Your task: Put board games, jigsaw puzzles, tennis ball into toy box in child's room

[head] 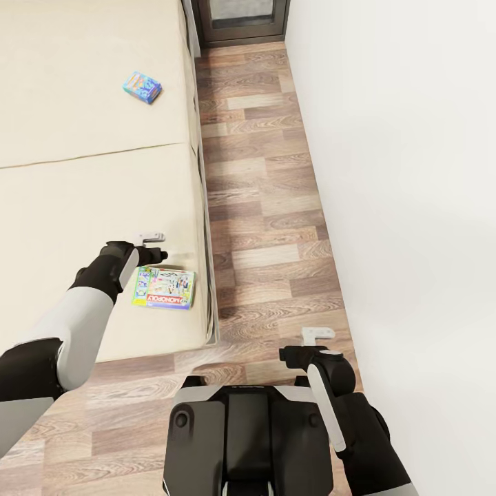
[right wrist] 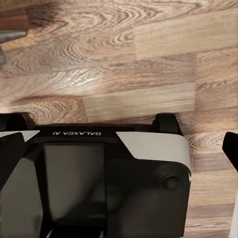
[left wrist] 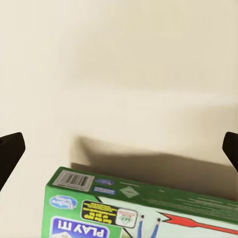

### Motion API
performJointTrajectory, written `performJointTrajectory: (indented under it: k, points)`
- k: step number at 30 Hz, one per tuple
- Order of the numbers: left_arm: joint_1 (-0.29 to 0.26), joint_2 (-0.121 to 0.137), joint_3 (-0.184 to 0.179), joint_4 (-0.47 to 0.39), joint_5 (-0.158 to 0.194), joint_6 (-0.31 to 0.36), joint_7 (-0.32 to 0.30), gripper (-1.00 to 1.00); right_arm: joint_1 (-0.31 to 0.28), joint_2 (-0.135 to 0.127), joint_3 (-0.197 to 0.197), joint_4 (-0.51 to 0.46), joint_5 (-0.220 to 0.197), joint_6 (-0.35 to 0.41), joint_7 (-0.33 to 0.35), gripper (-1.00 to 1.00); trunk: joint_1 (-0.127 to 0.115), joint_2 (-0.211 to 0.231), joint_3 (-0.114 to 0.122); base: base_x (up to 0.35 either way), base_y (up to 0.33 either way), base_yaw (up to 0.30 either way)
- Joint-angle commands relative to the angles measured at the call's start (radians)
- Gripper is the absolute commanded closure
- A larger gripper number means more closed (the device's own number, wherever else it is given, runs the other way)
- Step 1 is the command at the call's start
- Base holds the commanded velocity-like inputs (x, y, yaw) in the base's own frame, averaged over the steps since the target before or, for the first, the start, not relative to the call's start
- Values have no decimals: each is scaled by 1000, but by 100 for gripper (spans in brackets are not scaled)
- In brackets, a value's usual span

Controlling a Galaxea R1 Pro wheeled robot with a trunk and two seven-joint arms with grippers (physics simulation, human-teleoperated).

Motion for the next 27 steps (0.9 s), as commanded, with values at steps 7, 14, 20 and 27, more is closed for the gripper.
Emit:
performJointTrajectory:
  k: [7, 14, 20, 27]
  points:
    - [1, 0, 4, -1, -10, 4, -5, -100, 0, 0, 0, -1, -12, 3, -10, -100, 1, -2, -1, 0, 0, 0]
    - [1, 1, 3, -1, -9, 4, -5, -100, 0, 0, 0, -1, -12, 5, -10, -100, 1, -2, -1, -8, -12, 0]
    - [1, 1, 3, -1, -9, 4, -6, -100, 0, 1, 0, -1, -11, 8, -9, -100, 1, -2, -1, -78, -96, 0]
    - [1, 2, 3, -1, -9, 3, -10, -100, 0, 3, 0, -1, -11, 8, -10, -100, 1, -2, -1, -20, -24, 0]
